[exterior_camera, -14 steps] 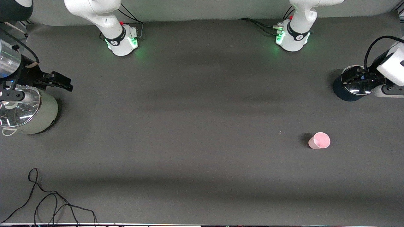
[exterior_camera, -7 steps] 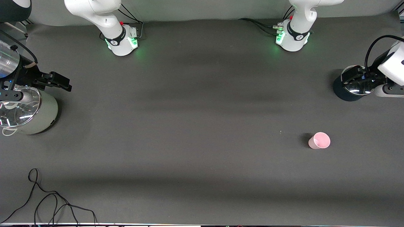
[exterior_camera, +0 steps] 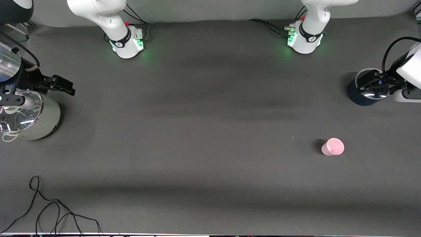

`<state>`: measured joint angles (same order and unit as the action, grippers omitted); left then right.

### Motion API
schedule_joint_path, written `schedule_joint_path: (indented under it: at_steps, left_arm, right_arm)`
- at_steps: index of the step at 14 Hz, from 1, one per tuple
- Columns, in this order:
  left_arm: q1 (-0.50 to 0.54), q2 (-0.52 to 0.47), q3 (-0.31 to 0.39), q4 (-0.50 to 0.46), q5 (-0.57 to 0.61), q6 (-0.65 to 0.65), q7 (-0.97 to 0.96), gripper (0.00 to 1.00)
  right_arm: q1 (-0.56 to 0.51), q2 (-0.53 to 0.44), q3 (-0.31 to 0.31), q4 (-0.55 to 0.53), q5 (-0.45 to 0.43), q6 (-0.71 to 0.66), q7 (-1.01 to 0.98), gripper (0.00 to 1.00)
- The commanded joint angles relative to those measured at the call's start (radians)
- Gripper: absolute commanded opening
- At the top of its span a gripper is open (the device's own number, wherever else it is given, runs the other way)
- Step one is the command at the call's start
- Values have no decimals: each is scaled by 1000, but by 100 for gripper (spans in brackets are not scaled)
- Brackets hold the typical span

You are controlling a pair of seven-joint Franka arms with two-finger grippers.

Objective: Transfer pink cup from left to right arm

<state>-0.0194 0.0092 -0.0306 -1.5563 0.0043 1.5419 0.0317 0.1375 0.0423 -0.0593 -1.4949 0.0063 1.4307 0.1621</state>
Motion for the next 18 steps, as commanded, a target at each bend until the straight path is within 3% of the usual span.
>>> schedule_joint_path:
  at_steps: [1,6,10,12,15,18]
  left_arm:
    - [10,67,11,99,-10,-9,185,100]
    - [102,184,8,212,-27,38,525,100]
    - [222,251,8,216,-199,78,727,100]
    - [266,297,8,229,-245,130,908,100]
    - [332,371,8,226,-409,158,1167,100]
    - [383,443,6,225,-498,162,1296,100]
  right_arm:
    - [2,1,-4,2,17,-10,-21,100]
    - [1,-1,-4,2,15,-10,-21,100]
    - [1,-1,-4,-1,15,-12,-22,100]
    - [1,-2,-4,-1,15,-12,-26,100]
    - [1,-2,-4,-2,15,-12,-26,100]
    - [2,-2,-4,-4,15,-12,-26,100]
